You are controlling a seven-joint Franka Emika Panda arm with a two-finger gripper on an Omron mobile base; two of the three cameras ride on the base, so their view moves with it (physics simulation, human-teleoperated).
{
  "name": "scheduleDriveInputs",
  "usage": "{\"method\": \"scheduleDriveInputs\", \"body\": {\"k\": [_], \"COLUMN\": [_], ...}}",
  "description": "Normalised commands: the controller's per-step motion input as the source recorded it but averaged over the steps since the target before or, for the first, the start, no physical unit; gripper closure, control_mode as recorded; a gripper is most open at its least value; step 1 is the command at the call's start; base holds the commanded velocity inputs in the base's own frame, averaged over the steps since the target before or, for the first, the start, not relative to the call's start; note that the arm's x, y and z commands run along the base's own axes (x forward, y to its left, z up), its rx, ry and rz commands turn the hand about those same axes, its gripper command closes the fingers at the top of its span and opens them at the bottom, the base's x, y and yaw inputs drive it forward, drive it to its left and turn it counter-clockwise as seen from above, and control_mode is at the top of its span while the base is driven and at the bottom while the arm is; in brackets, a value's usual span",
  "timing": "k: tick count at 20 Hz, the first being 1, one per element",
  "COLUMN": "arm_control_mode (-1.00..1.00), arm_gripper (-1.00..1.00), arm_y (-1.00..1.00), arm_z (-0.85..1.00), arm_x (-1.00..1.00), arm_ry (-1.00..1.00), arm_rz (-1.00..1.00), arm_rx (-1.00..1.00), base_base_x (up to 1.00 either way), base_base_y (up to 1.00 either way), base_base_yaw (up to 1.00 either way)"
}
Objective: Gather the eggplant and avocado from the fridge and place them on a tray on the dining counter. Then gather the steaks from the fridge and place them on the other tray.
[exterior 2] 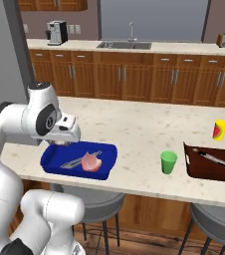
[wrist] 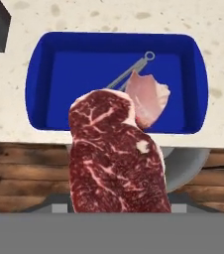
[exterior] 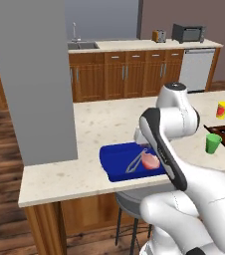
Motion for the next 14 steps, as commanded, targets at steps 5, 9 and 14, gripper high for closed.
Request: {"method": "scheduleDriveInputs", "body": {"k": [5, 9, 14], "arm_control_mode": [-1.00, -1.00, -1.00], "arm_gripper": [1.00, 1.00, 1.00], "arm_y": [0.08, 0.13, 0.20], "arm_z": [-0.59, -0.52, -0.51], "arm_x": [0.58, 0.51, 0.53], "arm_ry": [0.00, 0.00, 0.00], "arm_rz": [0.00, 0.00, 0.00], "arm_rx": [0.00, 0.00, 0.00], "base_base_x": [0.00, 0.00, 0.00], "base_base_y": [0.00, 0.00, 0.00], "base_base_yaw": [0.00, 0.00, 0.00]}}
